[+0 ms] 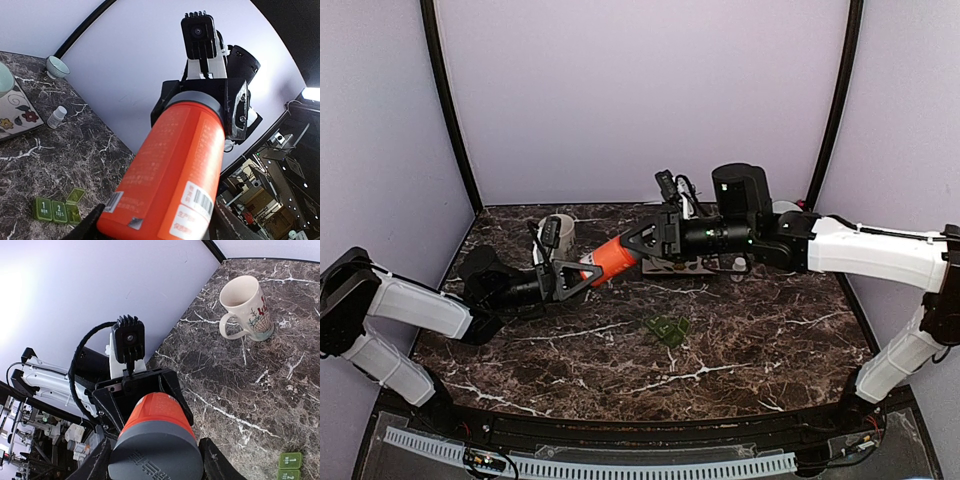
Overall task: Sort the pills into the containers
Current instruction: Pass from the right arm to the left
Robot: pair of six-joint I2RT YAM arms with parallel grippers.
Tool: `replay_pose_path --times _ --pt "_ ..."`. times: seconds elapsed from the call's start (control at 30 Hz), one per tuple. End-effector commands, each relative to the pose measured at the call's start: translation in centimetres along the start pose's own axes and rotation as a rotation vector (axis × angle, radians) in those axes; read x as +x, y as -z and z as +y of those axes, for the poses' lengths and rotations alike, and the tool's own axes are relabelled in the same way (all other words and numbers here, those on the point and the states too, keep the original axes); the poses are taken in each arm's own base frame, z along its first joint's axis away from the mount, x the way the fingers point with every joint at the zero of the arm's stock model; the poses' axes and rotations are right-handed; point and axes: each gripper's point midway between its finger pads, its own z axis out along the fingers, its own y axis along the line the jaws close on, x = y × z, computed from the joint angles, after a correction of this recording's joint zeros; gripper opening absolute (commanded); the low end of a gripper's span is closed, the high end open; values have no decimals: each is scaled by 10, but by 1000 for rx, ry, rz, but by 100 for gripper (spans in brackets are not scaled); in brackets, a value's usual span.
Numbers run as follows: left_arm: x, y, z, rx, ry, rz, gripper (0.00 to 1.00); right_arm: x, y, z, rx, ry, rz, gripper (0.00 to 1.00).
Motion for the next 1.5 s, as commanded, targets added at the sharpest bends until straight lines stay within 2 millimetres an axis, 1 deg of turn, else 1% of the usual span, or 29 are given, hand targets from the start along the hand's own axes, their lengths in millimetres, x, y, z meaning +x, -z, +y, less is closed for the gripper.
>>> replay_pose_path --times 0.0,0.03,0.07,0.1,0.17,0.2,0.23,0.27,0.3,0.33,0.53,0.6,0.73,0.97,1.07,1.13,1.27,1.47 --pt "-12 0 -26 86 -72 -18 65 -18 4 10 -54 31 -73 4" --pt "-13 0 -27 86 -74 -20 64 -17 4 9 -53 31 -73 4" --pt "-13 0 -27 88 -75 -19 64 -11 3 13 -86 6 -44 3" --pt "-13 0 -28 90 -76 -18 59 -9 3 15 -97 -1 -34 3" --pt "-14 0 -31 100 -83 -21 40 -7 2 14 -105 -3 -29 3" --pt "-15 0 -32 104 -87 -22 34 -4 1 13 -108 -6 -21 3" --pt "-16 0 -34 106 -92 -24 30 -3 1 13 -116 -6 -19 3" --pt "-17 0 -35 107 -95 -24 27 -3 1 15 -123 -4 -17 3" --pt "-17 0 -36 110 -98 -21 26 7 0 7 -117 -11 3 3" --pt "-18 0 -38 113 -103 -19 23 10 -1 5 -118 -10 9 2" --pt "-13 -2 -59 184 -123 67 6 30 -1 -4 -133 19 50 1" --pt "-14 -1 -66 200 -128 84 4 37 1 -5 -144 44 60 1" --pt "-17 -1 -80 217 -136 118 4 49 5 -10 -144 107 79 1" --pt "-21 -1 -104 251 -148 201 3 65 14 -5 -121 315 97 1" --pt "-21 -1 -112 280 -136 236 0 67 16 -8 -93 389 96 2" --pt "-21 -1 -117 300 -128 252 0 69 18 -10 -84 423 97 2" --pt "-21 0 -127 347 -111 283 0 69 24 -12 -59 492 80 3" --pt "-20 4 -137 382 -109 306 0 67 31 -21 20 591 64 4"
